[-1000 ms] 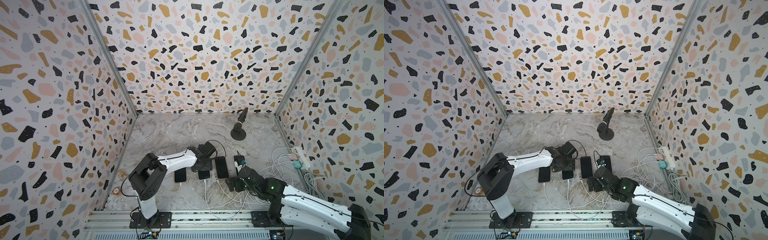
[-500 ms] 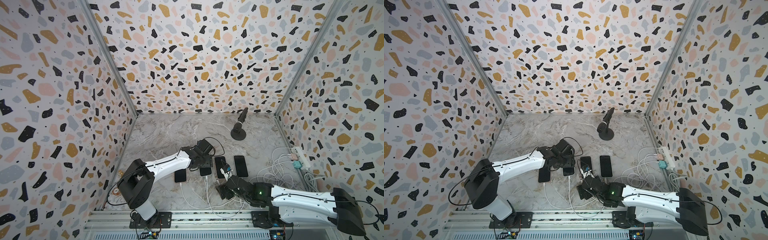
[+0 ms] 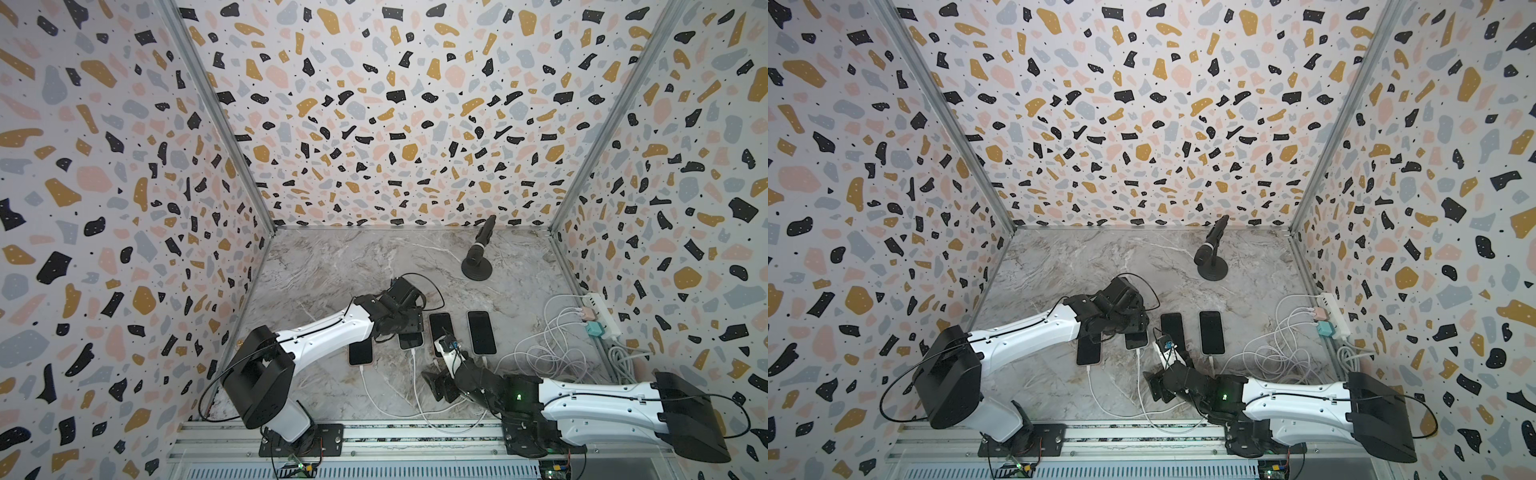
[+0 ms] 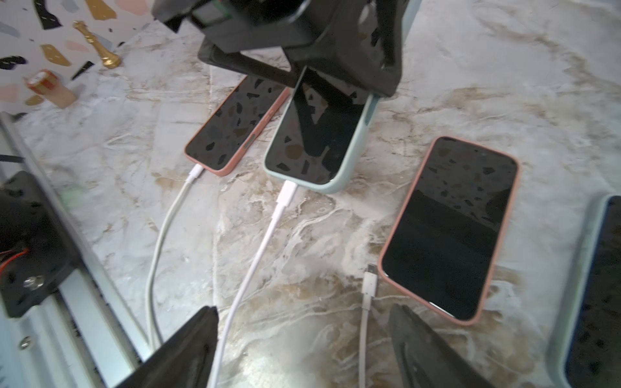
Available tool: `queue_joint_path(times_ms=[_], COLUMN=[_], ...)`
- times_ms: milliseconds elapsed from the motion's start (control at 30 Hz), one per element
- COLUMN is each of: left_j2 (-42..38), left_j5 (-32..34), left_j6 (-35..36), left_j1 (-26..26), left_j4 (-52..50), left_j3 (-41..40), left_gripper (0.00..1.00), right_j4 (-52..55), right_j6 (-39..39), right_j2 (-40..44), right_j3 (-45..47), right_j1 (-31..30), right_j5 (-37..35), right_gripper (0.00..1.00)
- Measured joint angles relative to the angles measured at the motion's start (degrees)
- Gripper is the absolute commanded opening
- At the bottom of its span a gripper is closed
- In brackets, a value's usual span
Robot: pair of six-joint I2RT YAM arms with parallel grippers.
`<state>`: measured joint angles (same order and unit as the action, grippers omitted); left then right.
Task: Unplug the charging cable from the phone
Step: Pick up the phone at the center of the board, then remove the charging cable from the phone.
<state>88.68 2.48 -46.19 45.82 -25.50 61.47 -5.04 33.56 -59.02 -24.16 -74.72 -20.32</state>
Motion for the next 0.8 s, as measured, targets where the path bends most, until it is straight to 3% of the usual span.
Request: queue_joint_path(times_ms=[333, 800], left_j2=[-0.9, -3.1], left_j5=[-0.3, -0.5], left_j6=[-0.3, -0.6], left_j1=[-0.1, -0.2], left_j4=[1.2, 1.6], left_j3=[-1.0, -1.2], left_gripper=[0.42, 0.40], right_j4=[-14.5, -29.5], right_j6=[3.4, 9.6], right_j2=[-6.4, -14.3], right_j3=[3.1, 6.4], right_j1=[5.9, 8.9], right_j5=[15.5, 21.2], right_gripper=[0.73, 0.71])
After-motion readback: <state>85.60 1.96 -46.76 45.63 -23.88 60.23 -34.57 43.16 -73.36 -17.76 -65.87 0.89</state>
